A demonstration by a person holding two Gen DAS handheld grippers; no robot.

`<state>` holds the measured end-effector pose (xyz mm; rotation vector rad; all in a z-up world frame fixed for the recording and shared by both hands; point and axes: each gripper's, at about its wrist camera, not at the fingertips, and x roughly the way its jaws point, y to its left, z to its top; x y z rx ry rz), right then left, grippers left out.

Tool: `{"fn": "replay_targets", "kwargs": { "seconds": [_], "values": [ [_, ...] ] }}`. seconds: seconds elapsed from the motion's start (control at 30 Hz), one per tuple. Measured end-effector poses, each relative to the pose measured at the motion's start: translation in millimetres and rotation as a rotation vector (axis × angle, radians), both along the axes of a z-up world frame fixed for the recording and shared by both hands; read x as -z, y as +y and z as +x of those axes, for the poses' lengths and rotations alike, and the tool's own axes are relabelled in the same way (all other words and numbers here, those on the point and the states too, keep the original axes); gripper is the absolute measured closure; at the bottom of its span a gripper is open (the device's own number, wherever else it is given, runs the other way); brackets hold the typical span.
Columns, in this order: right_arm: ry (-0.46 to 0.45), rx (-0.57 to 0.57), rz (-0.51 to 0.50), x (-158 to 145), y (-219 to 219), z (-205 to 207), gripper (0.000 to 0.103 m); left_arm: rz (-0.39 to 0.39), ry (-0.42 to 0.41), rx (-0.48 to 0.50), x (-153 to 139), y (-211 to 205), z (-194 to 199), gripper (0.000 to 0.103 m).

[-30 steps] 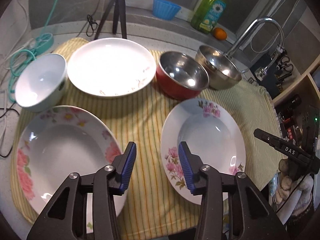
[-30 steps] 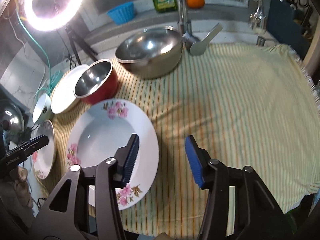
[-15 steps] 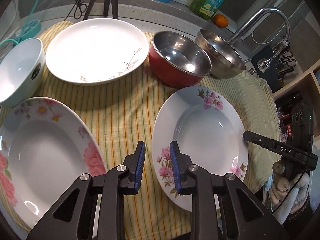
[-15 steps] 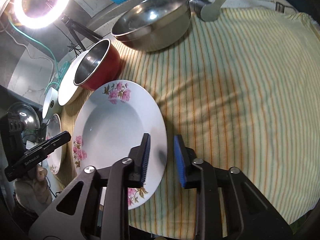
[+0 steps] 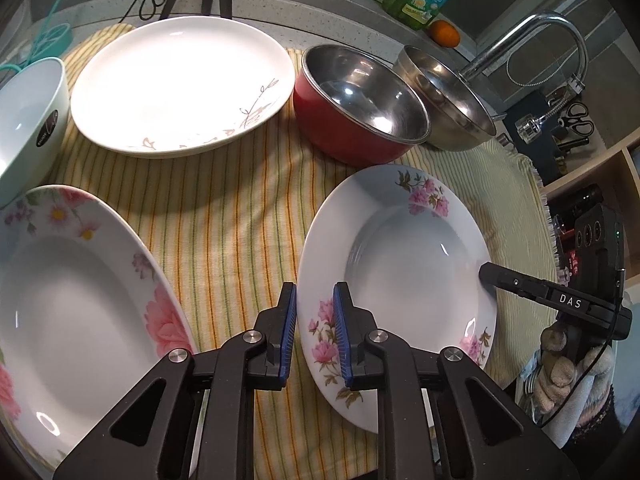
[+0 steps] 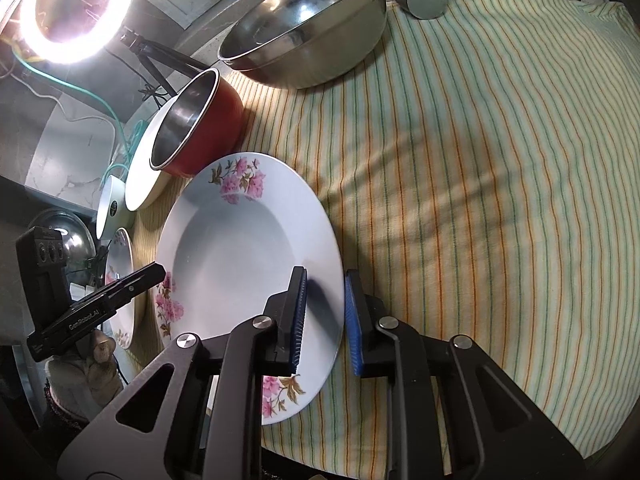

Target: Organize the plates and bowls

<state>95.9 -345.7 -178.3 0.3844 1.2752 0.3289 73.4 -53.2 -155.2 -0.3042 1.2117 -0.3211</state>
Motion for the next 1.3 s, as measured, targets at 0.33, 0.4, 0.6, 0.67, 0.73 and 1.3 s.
{"fn": "replay_targets", "kwargs": {
  "seconds": [0.33, 0.4, 0.6, 0.67, 0.73, 1.3],
  "values": [
    [0.0, -0.013, -0.019, -1, 4, -4, 0.084, 0.019, 0.0, 0.002, -1, -1, -6, 0.086],
    [0.003, -0.015, -0.019, -1, 5, -5, 0.084, 0.025, 0.0, 0.003, -2, 0, -8, 0.086],
    [0.011, -0.021, -0.019, 0, 10, -15, 0.084, 0.042, -0.001, 0.005, -3, -2, -18, 0.086],
    [0.013, -0.022, -0.017, 0, 11, -19, 0.083, 0.044, -0.001, 0.006, -3, -1, -22, 0.086],
    [0.016, -0.024, -0.016, 0, 13, -23, 0.083, 0.049, -0.002, 0.009, -4, -1, -25, 0.086],
    [0.024, -0.03, -0.017, 1, 18, -45, 0.083, 0.069, -0.008, 0.021, -5, -3, -40, 0.086]
  ]
}}
